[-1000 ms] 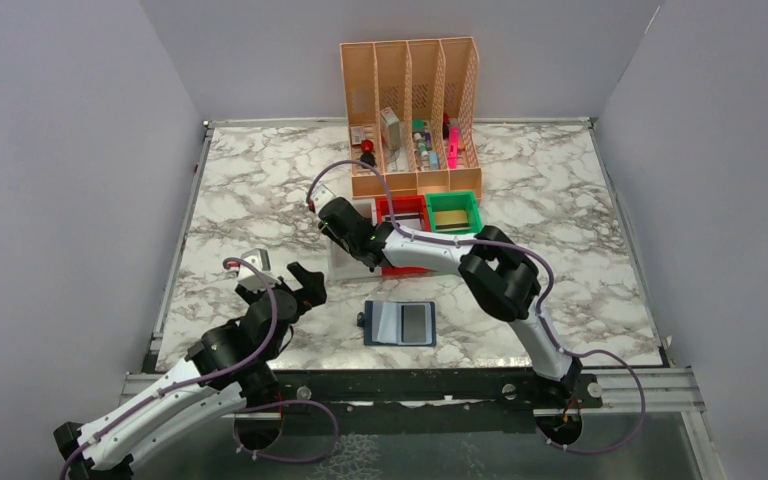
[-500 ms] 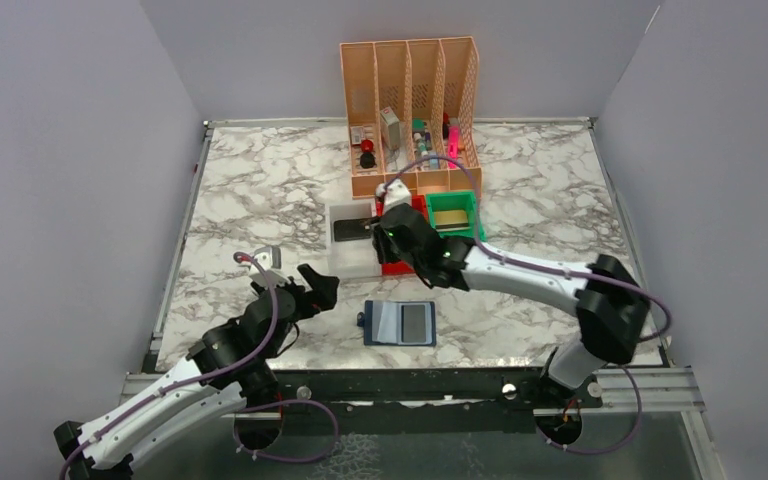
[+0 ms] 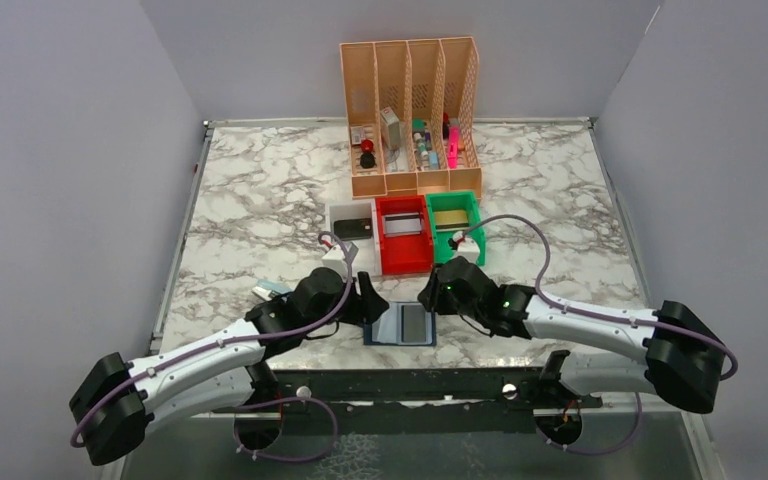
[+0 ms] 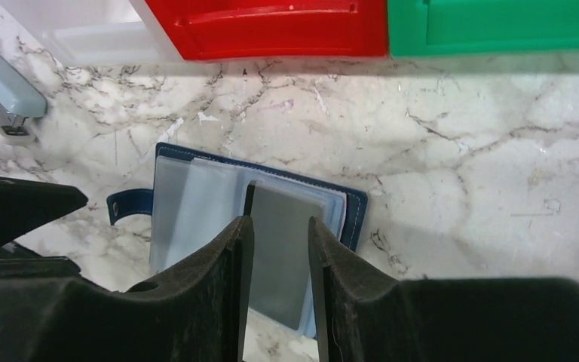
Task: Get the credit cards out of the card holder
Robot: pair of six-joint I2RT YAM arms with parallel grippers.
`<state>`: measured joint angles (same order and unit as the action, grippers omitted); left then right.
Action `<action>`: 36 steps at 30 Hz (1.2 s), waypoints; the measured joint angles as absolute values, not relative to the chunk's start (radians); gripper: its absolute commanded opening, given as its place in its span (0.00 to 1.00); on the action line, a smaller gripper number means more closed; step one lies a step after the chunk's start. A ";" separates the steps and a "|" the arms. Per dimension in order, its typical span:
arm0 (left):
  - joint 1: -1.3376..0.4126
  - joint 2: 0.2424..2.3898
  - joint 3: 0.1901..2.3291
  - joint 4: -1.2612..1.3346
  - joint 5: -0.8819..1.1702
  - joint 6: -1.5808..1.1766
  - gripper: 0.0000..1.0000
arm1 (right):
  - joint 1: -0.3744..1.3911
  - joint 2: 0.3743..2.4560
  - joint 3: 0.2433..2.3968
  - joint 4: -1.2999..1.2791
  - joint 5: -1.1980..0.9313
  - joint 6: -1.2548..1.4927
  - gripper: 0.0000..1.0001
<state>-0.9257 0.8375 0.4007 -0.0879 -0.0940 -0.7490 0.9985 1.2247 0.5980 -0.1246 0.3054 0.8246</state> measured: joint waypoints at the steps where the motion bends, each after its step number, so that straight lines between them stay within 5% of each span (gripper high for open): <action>1: -0.928 0.855 0.401 -0.073 -0.080 -0.748 0.56 | 0.999 1.202 0.583 -0.125 0.303 0.846 0.35; 13: -1.018 1.041 0.440 0.075 -0.018 -0.744 0.50 | 0.998 1.125 0.482 -0.107 0.261 0.896 0.20; 36: -1.048 1.214 0.434 0.194 -0.070 -0.801 0.49 | 0.998 1.324 0.528 -0.055 0.162 0.887 0.17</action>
<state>-1.0477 1.2137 0.4335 0.1944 -0.0704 -0.8013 0.9981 1.3243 0.5282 -0.0551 0.1619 0.8871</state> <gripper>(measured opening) 0.496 0.185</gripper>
